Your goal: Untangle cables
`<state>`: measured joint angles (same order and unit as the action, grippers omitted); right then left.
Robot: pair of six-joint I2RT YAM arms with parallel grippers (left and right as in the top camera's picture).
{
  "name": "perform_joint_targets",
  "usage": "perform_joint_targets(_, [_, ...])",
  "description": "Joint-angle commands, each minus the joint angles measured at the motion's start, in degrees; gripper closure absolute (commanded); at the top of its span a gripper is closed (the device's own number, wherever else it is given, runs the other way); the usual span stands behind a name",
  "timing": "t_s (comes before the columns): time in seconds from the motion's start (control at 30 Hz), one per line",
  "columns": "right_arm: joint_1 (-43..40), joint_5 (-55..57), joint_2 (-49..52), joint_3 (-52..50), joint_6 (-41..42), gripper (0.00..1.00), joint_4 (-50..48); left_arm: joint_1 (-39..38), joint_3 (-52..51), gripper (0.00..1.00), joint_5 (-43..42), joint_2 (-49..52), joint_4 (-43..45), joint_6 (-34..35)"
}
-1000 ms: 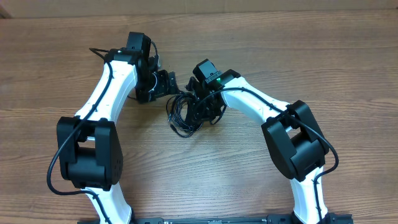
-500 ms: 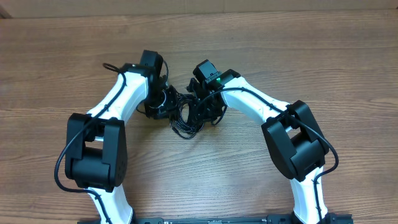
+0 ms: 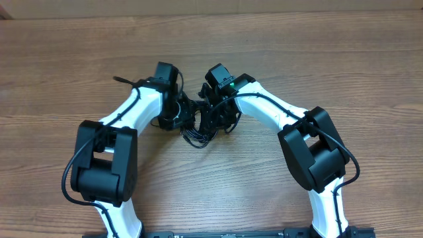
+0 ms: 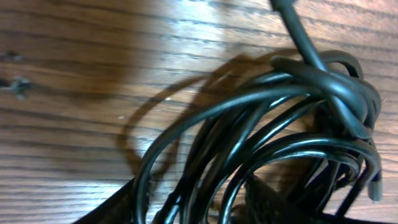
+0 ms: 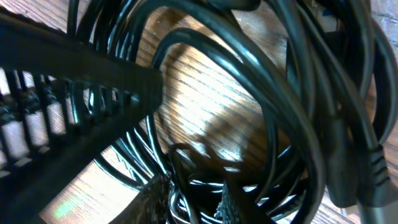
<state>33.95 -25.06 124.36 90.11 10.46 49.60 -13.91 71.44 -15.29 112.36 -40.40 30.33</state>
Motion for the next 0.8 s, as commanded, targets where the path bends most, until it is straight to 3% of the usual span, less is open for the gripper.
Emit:
perform_joint_targets(0.0, [0.13,0.61,0.07,1.33,-0.48,0.72,0.26,-2.58,-1.97,0.55,5.49,0.79,0.70,2.10])
perform_joint_targets(0.27, [0.11,0.59,0.07,1.88,-0.52,0.71,0.52,-3.54,-1.97,0.79,6.51,0.79,0.68,1.25])
perform_joint_targets(0.43, [0.07,0.59,0.07,1.86,-3.58,0.73,1.77,-1.42,-1.97,0.81,5.16,0.79,-1.09,-3.74])
perform_joint_targets(0.6, [0.17,-0.81,0.07,1.86,-4.48,0.88,2.43,0.33,-1.97,0.82,3.63,0.79,-1.49,-10.47])
perform_joint_targets(0.77, [0.15,-3.74,0.07,1.22,-4.33,0.87,3.54,0.61,-1.97,0.80,2.64,0.79,-0.20,-11.52])
